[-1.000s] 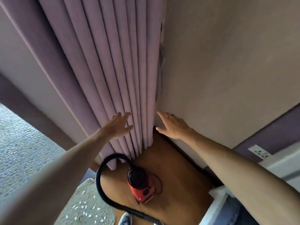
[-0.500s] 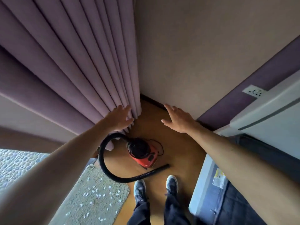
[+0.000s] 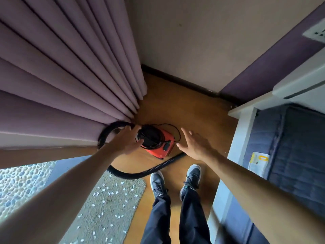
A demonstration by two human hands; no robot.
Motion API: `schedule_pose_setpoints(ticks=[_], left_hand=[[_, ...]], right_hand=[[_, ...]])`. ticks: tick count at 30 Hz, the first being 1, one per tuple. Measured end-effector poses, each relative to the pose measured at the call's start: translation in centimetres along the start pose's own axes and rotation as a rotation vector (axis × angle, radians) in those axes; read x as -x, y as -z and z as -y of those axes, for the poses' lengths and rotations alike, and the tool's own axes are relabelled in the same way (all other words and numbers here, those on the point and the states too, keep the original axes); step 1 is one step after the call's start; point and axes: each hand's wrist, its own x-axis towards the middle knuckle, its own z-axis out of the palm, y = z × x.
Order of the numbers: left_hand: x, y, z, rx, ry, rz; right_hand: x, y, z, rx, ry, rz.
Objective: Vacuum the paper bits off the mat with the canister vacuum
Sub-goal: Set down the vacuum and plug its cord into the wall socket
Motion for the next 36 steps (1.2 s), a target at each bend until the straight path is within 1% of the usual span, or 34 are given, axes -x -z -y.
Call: schedule_pose_setpoints(ticks=[9, 16, 20, 24, 26, 27, 31, 33, 34, 36], left_hand=[[-7.7, -8.0, 2.8, 0.105, 0.043, -0.007], [-12.7, -13.8, 4.9, 0.083, 0.051, 0.007], [-14.6, -15.7, 5.1, 0.000, 0.055, 0.001], [-16.3, -17.3, 5.0, -0.049, 0.028, -0.038], [-17.1, -17.7, 4.6, -0.099, 0.019, -0.093], [-17.7, -17.9, 4.4, -0.122, 0.013, -0.116], [-19.7, -18.2, 4.4, -0.234, -0.022, -0.120], [-20.4, -18.6, 4.6, -0.267, -0.043, -0.113], [-20.6, -18.7, 4.7, -0.278, -0.054, -0.117], [-20.8, -18.9, 4.9, -0.303, -0.088, -0.141]], right_hand=[[-3.8, -12.0, -1.2, -0.151, -0.079, 0.096], [-7.1, -19.3, -1.3, -0.182, -0.090, 0.145], [-9.6, -22.7, -1.4, -0.376, -0.149, 0.194], [-11.9, -24.6, -1.3, -0.522, -0.207, 0.192], [-13.3, -25.3, -0.8, -0.639, -0.280, 0.170], [-14.2, -25.7, -0.6, -0.748, -0.351, 0.156], [-17.8, -25.4, 1.1, -1.438, -0.777, 0.134], [-19.5, -25.5, 1.7, -1.607, -0.928, 0.106], [-20.2, -25.6, 1.9, -1.659, -0.975, 0.092], [-21.4, -26.1, 2.2, -1.725, -1.003, 0.085]])
